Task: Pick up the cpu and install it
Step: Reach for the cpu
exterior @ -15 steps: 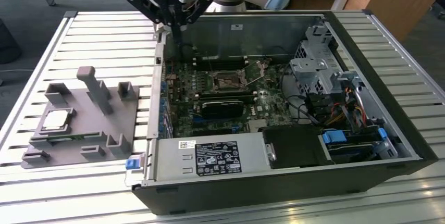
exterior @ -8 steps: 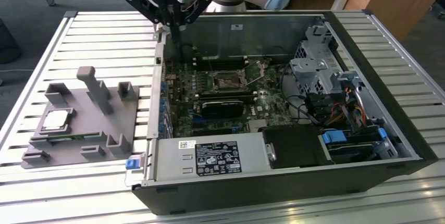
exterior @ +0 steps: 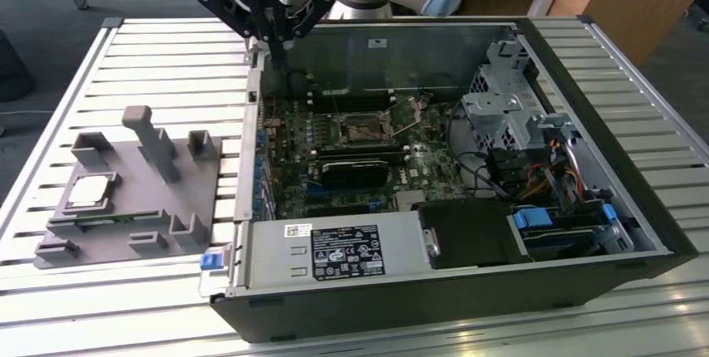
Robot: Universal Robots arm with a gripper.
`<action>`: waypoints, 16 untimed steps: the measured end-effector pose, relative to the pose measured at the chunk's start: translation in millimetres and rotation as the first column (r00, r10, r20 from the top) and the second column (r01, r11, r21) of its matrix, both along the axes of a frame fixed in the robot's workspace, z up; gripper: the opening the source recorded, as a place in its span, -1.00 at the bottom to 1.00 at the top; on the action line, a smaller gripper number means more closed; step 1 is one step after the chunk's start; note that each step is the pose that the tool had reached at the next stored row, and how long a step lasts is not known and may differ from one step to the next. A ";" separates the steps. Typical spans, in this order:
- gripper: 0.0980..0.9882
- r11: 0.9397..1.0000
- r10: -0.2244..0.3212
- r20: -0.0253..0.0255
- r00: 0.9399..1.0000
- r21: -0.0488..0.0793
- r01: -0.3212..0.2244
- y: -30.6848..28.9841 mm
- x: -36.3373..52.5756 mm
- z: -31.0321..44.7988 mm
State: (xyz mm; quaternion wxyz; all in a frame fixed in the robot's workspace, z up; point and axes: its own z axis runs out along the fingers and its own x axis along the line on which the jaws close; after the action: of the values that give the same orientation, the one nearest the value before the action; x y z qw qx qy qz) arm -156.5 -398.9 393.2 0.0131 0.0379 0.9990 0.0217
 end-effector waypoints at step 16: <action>-0.98 1.000 0.000 0.000 1.000 0.000 0.000 0.0 -6.0 -0.1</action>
State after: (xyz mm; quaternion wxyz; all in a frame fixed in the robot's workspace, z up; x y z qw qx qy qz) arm -162.4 -398.9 393.2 0.0131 0.0379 0.9990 0.0217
